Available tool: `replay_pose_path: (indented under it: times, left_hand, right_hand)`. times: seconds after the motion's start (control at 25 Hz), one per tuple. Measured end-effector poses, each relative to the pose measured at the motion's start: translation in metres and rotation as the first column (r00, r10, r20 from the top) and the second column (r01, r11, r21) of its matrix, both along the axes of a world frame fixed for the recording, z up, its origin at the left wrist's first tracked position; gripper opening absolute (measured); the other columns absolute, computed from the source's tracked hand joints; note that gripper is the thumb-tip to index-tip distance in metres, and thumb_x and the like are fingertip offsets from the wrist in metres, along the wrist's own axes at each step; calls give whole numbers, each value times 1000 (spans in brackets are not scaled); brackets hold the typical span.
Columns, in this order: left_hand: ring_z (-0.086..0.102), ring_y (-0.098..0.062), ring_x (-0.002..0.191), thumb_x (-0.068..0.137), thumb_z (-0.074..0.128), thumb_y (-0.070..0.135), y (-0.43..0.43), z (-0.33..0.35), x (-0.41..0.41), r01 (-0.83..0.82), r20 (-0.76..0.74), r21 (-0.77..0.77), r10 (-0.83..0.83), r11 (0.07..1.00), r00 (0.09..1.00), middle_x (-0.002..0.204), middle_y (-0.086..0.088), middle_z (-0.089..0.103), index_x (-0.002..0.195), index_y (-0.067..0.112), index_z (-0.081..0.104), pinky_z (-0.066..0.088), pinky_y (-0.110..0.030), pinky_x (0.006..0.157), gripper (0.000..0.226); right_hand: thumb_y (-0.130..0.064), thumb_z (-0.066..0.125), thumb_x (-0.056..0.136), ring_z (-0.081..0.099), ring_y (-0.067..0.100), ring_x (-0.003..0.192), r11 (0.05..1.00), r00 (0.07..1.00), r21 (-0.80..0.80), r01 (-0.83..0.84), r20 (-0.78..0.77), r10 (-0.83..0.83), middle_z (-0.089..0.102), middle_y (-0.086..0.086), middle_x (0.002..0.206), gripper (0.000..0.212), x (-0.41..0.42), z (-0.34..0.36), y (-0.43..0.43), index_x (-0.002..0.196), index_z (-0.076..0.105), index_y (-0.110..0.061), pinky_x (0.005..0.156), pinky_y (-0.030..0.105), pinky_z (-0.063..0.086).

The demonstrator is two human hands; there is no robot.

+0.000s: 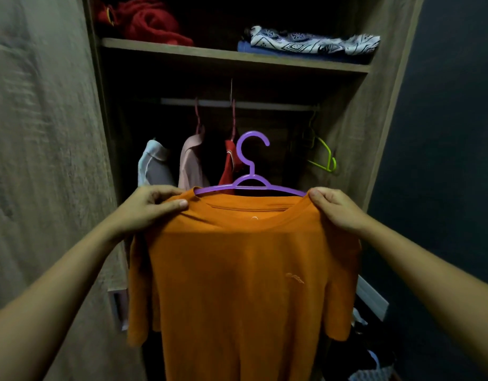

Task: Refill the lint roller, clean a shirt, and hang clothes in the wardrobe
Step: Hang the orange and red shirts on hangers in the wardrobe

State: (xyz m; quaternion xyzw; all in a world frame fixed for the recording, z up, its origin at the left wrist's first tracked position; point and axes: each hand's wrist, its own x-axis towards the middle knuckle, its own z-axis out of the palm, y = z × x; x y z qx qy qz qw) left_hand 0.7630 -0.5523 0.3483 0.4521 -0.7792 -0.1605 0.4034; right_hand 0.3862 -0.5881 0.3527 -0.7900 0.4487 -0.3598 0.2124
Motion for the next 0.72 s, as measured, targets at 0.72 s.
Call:
replay_pose_path:
  times: [0.72]
  left_hand:
    - [59, -32, 110, 89, 42, 57, -62, 7, -169, -469, 168, -203, 502, 860, 848, 114, -1, 69, 119, 37, 59, 47, -40, 85, 40]
  right_hand:
    - [-24, 41, 96, 54, 8, 59, 873, 807, 481, -84, 547, -224, 61, 3, 72, 25, 77, 33, -96, 81, 56, -11, 53, 18, 41]
